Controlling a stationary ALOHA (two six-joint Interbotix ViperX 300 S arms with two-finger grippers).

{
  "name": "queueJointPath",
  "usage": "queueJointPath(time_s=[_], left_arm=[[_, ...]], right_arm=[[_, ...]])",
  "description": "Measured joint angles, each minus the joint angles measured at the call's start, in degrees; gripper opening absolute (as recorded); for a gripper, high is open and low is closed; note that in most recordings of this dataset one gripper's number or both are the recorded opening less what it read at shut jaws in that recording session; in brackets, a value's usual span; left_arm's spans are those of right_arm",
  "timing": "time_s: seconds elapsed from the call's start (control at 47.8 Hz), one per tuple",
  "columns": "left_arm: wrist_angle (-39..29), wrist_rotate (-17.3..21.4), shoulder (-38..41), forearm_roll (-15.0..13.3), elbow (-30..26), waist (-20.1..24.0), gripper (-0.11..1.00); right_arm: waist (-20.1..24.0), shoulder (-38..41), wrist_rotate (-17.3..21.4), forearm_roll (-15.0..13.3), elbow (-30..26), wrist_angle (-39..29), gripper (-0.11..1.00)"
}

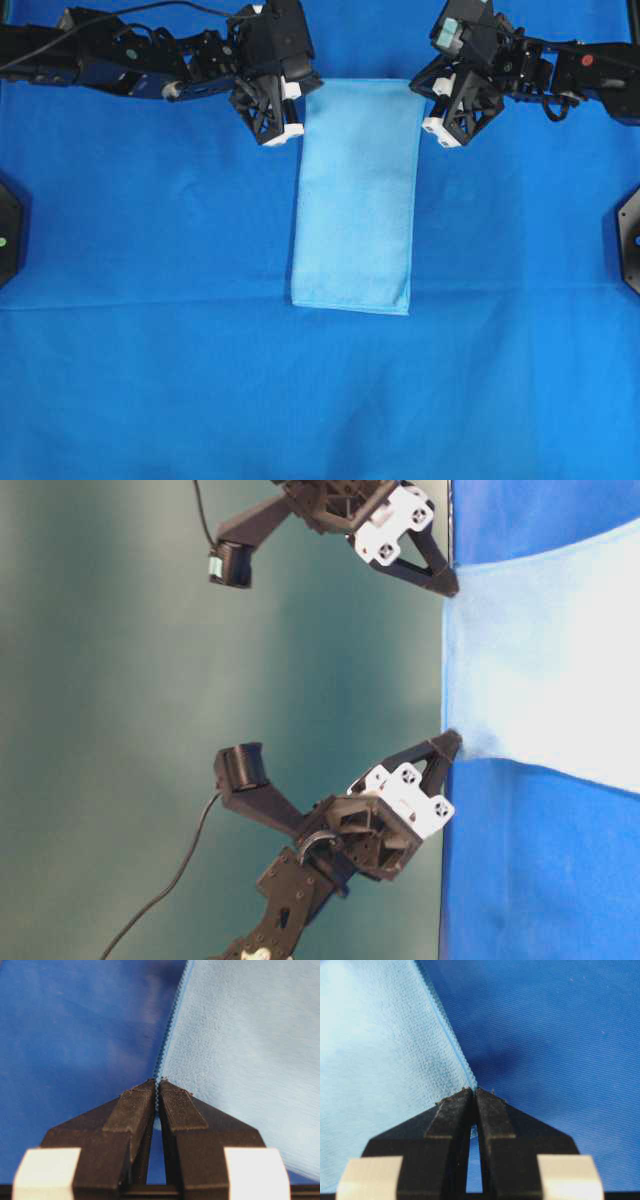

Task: Fold the light blue towel.
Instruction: 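Fold the top half down onto the bottom half with both grippers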

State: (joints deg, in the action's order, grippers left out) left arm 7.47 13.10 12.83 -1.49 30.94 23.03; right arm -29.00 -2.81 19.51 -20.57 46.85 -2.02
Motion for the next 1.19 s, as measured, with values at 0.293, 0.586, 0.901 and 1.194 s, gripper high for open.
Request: queueJointPath(time_s=[0.293,0.586,0.901,1.194], left_arm=[[-5.45,-0.7,-6.24,0.0,3.6,-8.0,0.02],[-6.5,-5.1,-8.53,0.09,8.26,-19.86,0.02],[-6.33,-8.0,-8.61,0.09,10.2,-27.69,0.02],[-3.78,-8.44,-7.47,0.09,10.28,-28.3,0.02]], right_arm=[[10.99,-5.89,3.6,2.64,2.11,-5.98,0.03],[23.2,-7.73,12.48,3.25,3.34,-10.11,0.03],[31.64,-6.86,18.19,3.25,2.9,-10.99,0.03],[32.26,-3.52,19.07,3.25,2.46,-10.99,0.03]])
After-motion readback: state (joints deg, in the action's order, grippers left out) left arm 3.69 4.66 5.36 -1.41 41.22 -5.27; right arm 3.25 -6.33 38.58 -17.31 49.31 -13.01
